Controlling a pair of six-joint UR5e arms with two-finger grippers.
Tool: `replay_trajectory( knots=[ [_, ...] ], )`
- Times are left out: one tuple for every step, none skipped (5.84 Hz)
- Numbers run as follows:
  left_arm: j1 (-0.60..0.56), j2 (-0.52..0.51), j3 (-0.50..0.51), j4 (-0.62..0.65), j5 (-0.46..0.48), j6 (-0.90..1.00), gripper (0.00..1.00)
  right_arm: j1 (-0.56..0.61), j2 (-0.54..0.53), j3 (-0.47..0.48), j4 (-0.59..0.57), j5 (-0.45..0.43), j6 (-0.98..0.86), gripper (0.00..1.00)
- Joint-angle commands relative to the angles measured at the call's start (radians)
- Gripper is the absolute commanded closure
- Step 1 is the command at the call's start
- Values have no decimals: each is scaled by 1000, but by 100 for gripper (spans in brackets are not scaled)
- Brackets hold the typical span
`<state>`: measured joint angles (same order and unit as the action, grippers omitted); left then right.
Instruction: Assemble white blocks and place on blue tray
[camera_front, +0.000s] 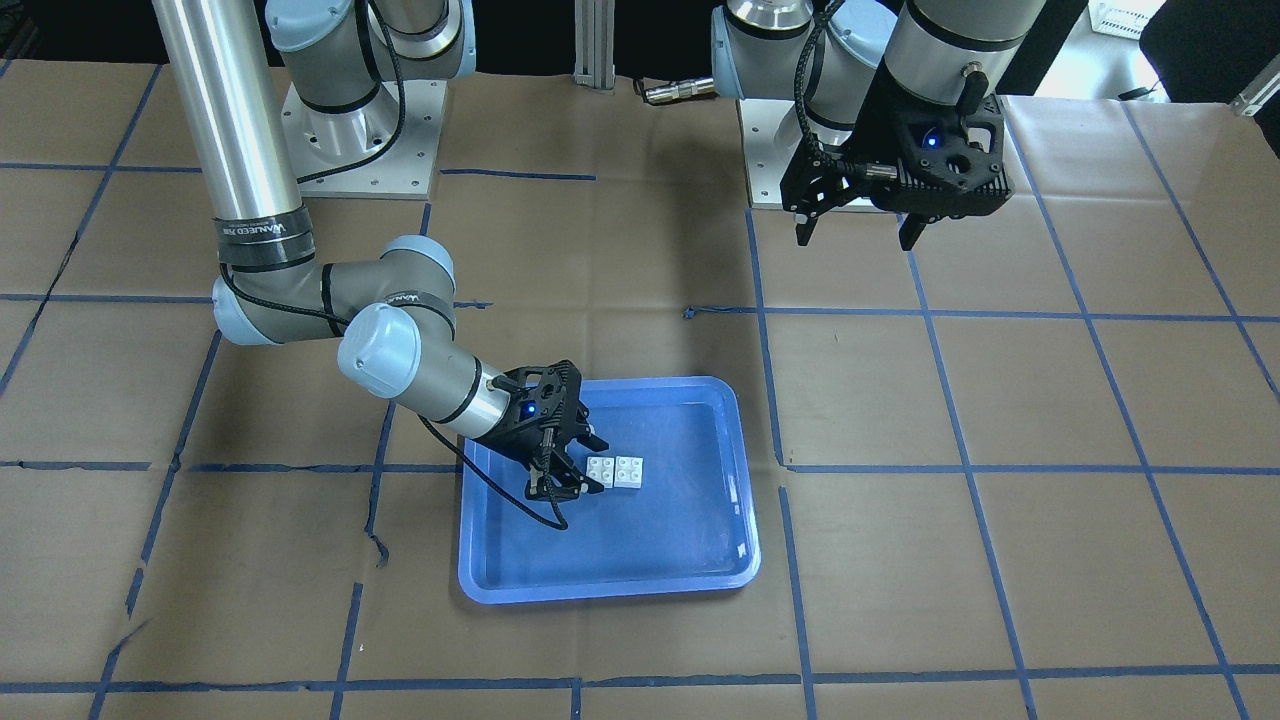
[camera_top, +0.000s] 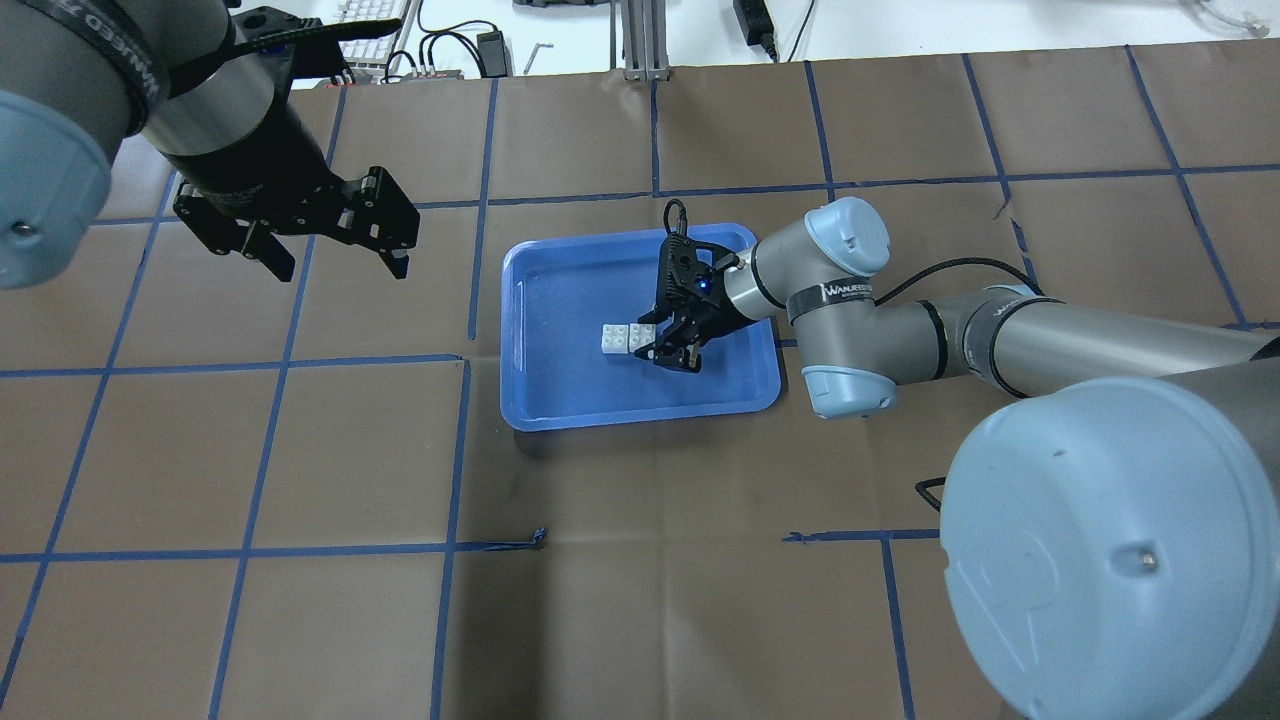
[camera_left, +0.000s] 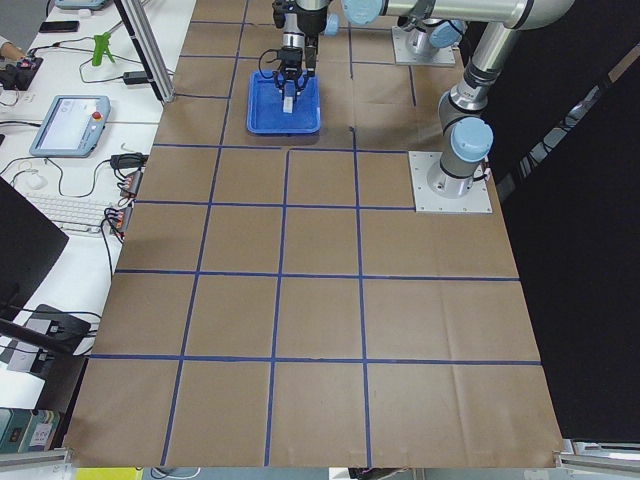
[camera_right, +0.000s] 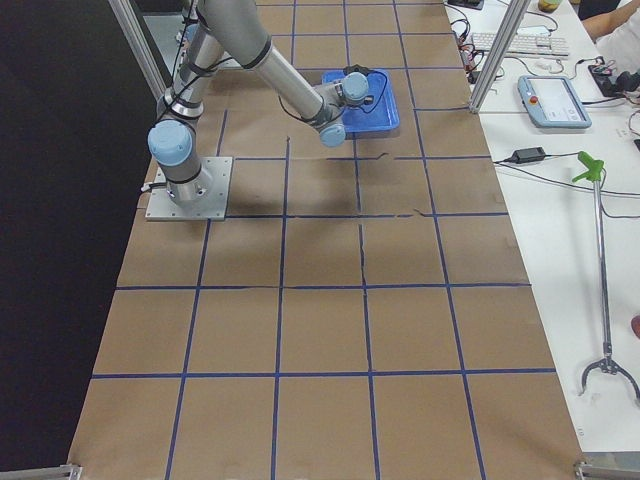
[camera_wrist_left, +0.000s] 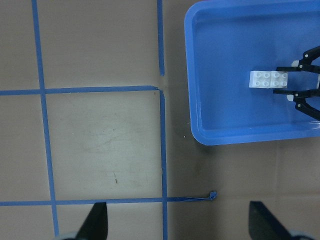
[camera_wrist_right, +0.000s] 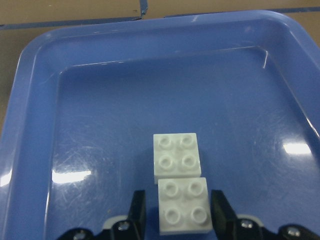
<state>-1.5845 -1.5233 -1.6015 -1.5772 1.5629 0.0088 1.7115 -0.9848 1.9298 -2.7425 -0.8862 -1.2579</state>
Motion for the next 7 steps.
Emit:
replay_trajectory(
  knots=[
    [0, 0, -1, 5, 0, 0, 1, -1, 0, 0, 1, 0, 0, 37],
    [1, 0, 0, 5, -9, 0, 1, -1, 0, -3, 1, 0, 2, 17],
    [1, 2, 0, 5, -11, 0, 1, -1, -6, -6, 3, -3, 50, 0],
    [1, 8, 0, 5, -11, 0, 1, -10, -23, -14, 7, -20, 90, 0],
    [0, 14, 0, 5, -7, 0, 1, -19, -46, -17, 18, -39, 100, 0],
    [0, 26, -3, -4, -4, 0, 1, -23, -82, -17, 23, -124, 185, 0],
    [0, 26, -5, -6, -4, 0, 1, -29, -124, -23, 112, -173, 195, 0]
  ],
)
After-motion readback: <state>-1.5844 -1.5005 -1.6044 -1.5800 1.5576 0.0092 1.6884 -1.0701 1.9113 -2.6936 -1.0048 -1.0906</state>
